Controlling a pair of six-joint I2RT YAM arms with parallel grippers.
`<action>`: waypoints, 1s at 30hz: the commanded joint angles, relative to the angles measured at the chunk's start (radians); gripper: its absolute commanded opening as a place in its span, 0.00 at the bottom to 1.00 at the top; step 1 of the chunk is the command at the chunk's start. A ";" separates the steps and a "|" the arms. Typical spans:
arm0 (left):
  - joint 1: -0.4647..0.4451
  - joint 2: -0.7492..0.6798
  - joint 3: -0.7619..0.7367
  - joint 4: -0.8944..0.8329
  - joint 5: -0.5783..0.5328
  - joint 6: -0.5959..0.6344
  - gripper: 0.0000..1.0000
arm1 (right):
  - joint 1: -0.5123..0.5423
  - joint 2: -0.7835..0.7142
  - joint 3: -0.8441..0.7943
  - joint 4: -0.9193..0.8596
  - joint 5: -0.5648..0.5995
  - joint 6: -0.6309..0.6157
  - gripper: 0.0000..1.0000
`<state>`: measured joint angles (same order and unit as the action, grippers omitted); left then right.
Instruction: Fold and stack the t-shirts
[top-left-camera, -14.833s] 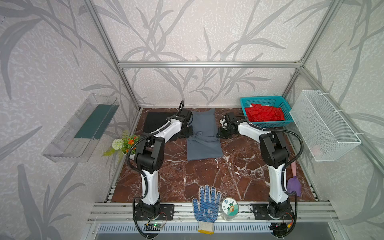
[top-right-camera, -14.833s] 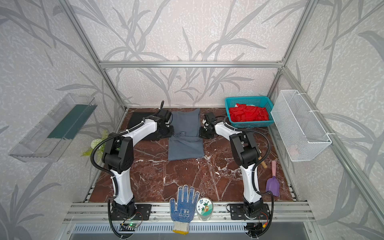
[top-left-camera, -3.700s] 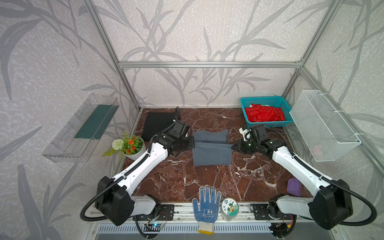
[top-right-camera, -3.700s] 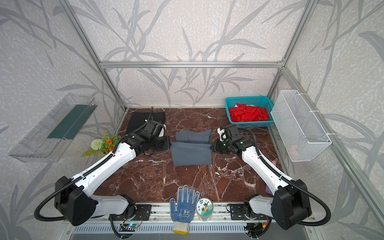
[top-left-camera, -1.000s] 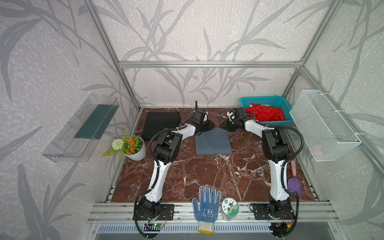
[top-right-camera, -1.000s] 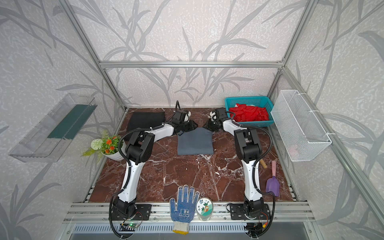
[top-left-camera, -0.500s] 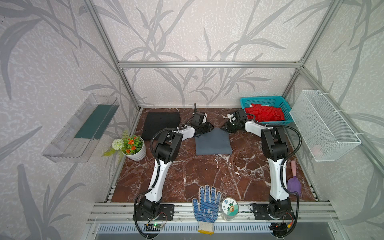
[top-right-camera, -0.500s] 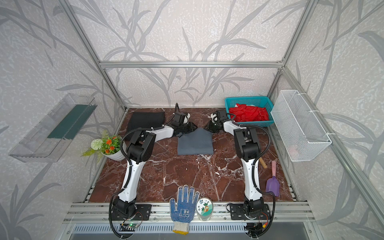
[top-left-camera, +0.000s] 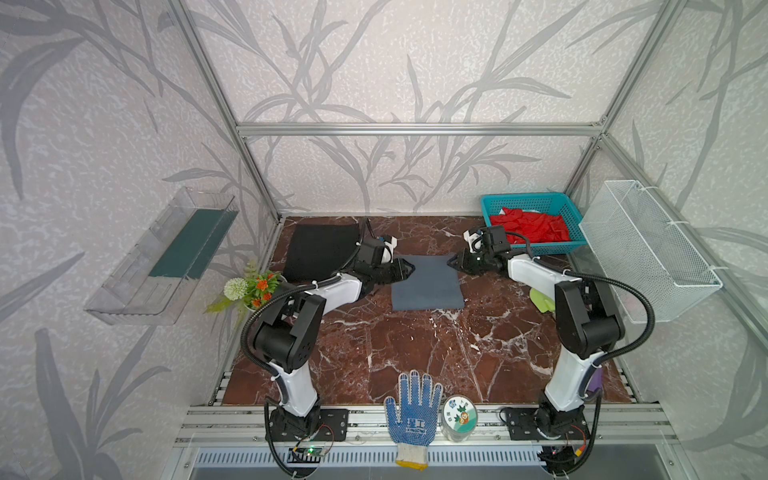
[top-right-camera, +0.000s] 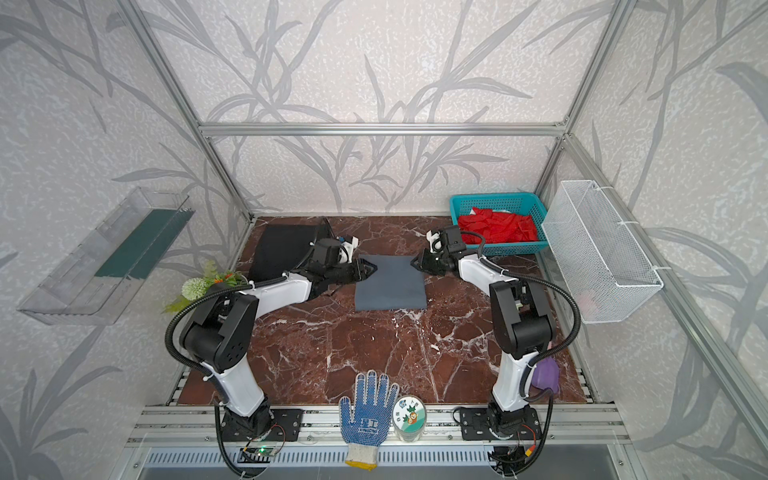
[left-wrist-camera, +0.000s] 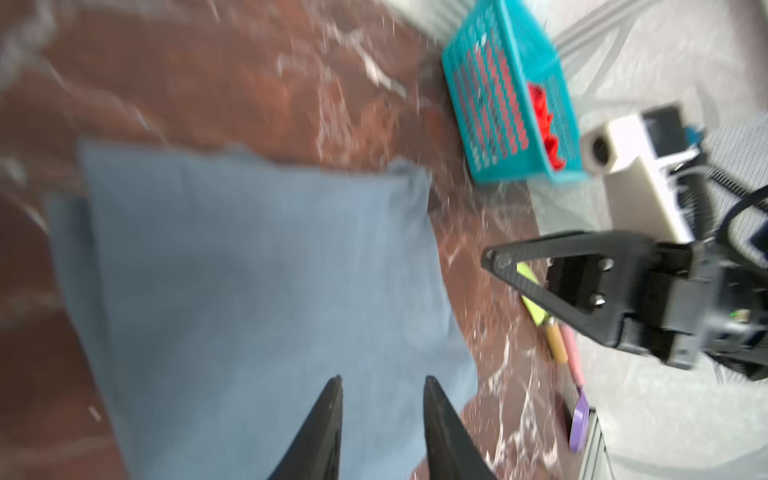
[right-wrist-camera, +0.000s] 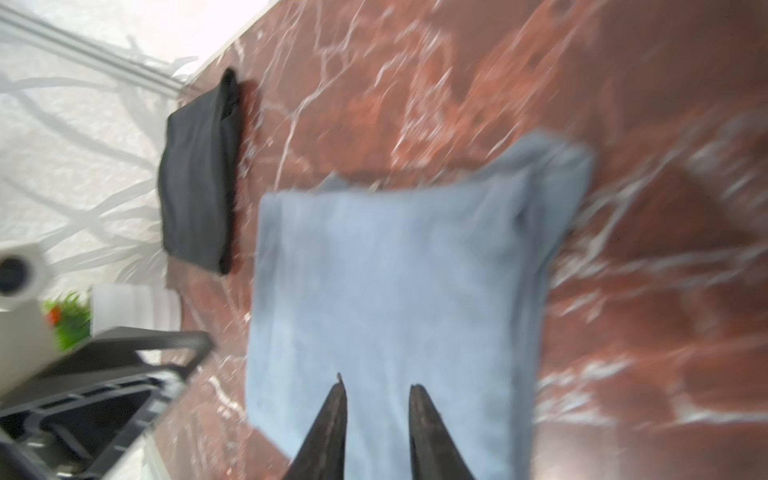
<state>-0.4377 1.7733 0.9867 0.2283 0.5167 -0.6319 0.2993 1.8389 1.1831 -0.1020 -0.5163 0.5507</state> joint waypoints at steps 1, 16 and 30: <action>-0.038 -0.050 -0.094 0.049 0.010 -0.007 0.34 | 0.045 -0.031 -0.131 0.102 -0.053 0.080 0.28; -0.030 0.021 -0.300 0.258 -0.007 -0.012 0.32 | 0.012 -0.097 -0.445 0.224 0.021 0.094 0.27; 0.032 -0.168 -0.129 -0.180 -0.102 0.126 0.41 | 0.011 -0.243 -0.215 -0.071 0.114 -0.045 0.31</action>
<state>-0.4274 1.5986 0.7876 0.1799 0.4606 -0.5518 0.3149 1.5894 0.8959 -0.0750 -0.4408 0.5632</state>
